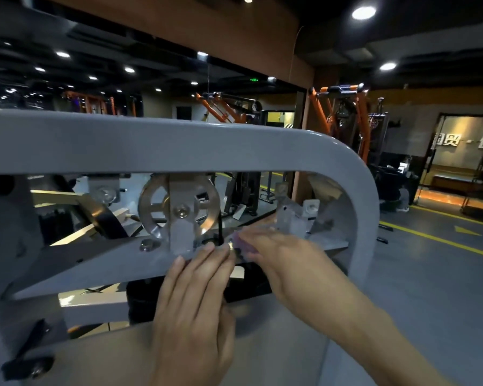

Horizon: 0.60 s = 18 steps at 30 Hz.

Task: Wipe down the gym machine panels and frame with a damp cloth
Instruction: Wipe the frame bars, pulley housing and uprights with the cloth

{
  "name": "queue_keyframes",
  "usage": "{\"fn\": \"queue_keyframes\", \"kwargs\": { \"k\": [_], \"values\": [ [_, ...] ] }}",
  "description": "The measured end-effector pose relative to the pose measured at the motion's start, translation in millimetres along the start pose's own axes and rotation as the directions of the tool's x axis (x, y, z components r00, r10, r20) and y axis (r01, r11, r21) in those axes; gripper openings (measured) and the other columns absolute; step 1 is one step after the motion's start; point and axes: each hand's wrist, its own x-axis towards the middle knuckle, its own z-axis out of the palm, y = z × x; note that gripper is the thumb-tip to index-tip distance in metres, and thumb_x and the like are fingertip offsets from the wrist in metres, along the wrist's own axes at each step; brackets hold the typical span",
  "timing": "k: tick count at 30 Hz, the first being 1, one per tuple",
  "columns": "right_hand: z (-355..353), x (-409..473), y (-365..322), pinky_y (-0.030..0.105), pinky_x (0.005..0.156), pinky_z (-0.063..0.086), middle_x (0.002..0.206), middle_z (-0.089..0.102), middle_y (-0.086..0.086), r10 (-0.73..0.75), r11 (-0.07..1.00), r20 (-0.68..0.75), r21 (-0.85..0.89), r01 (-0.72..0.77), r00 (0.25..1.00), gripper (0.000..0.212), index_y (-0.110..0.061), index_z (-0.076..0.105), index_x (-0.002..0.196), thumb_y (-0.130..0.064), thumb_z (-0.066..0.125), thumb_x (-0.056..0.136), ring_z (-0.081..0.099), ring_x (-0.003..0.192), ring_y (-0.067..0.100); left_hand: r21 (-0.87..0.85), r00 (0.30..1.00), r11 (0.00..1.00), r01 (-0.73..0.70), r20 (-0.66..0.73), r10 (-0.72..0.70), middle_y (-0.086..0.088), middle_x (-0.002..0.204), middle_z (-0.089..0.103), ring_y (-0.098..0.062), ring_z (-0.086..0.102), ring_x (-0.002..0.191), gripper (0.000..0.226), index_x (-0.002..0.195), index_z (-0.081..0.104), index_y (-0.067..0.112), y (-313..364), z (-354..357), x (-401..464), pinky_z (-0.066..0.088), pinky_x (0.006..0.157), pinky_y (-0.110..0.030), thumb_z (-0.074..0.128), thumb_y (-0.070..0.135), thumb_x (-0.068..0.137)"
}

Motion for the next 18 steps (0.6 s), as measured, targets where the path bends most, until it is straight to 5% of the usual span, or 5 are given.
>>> {"fn": "queue_keyframes", "kwargs": {
  "k": [3, 8, 14, 18],
  "values": [
    [-0.1, 42.7, -2.6, 0.042, 0.076, 0.055, 0.102, 0.061, 0.002, 0.068, 0.989, 0.165, -0.144, -0.044, 0.984, 0.019, -0.021, 0.057, 0.117, -0.012, 0.053, 0.1, 0.063, 0.096, 0.03, 0.044, 1.0, 0.999, 0.015, -0.028, -0.013, -0.001, 0.147, 0.057, -0.017, 0.044, 0.146, 0.055, 0.136, 0.063, 0.011, 4.6, 7.8, 0.9, 0.021, 0.127, -0.04, 0.045, 0.007, 0.085],
    [-7.6, 76.1, -12.1, 0.036, 0.073, 0.046, 0.111, 0.055, 0.007, 0.174, 0.971, 0.379, -0.22, -0.094, 0.909, 0.029, -0.017, 0.057, 0.123, -0.007, 0.06, 0.096, 0.058, 0.101, 0.031, 0.089, 0.998, 0.995, 0.037, -0.054, -0.033, 0.0, 0.144, 0.061, -0.016, 0.046, 0.144, 0.052, 0.131, 0.069, 0.011, 7.1, 11.6, 0.7, 0.022, 0.127, -0.039, 0.044, 0.006, 0.085],
    [-23.2, 8.9, -7.3, 0.043, 0.077, 0.055, 0.111, 0.064, 0.0, -0.027, 0.998, 0.229, -0.041, 0.038, 0.973, 0.02, -0.024, 0.055, 0.114, -0.012, 0.053, 0.098, 0.063, 0.102, 0.03, 0.103, 0.996, 0.994, 0.043, -0.084, -0.034, 0.001, 0.141, 0.062, -0.017, 0.052, 0.139, 0.051, 0.13, 0.068, 0.013, 6.9, 14.2, -0.3, 0.024, 0.126, -0.038, 0.046, 0.003, 0.085],
    [-20.2, 34.5, -7.0, 0.035, 0.069, 0.039, 0.109, 0.06, 0.009, 0.035, 0.996, 0.185, -0.092, -0.018, 0.982, 0.018, -0.018, 0.058, 0.116, -0.012, 0.051, 0.101, 0.061, 0.102, 0.034, 0.105, 0.993, 0.993, 0.058, -0.104, -0.047, 0.002, 0.141, 0.061, -0.016, 0.051, 0.139, 0.049, 0.131, 0.066, 0.015, 11.2, 15.0, 1.2, 0.024, 0.125, -0.039, 0.047, 0.004, 0.087]
  ]
}}
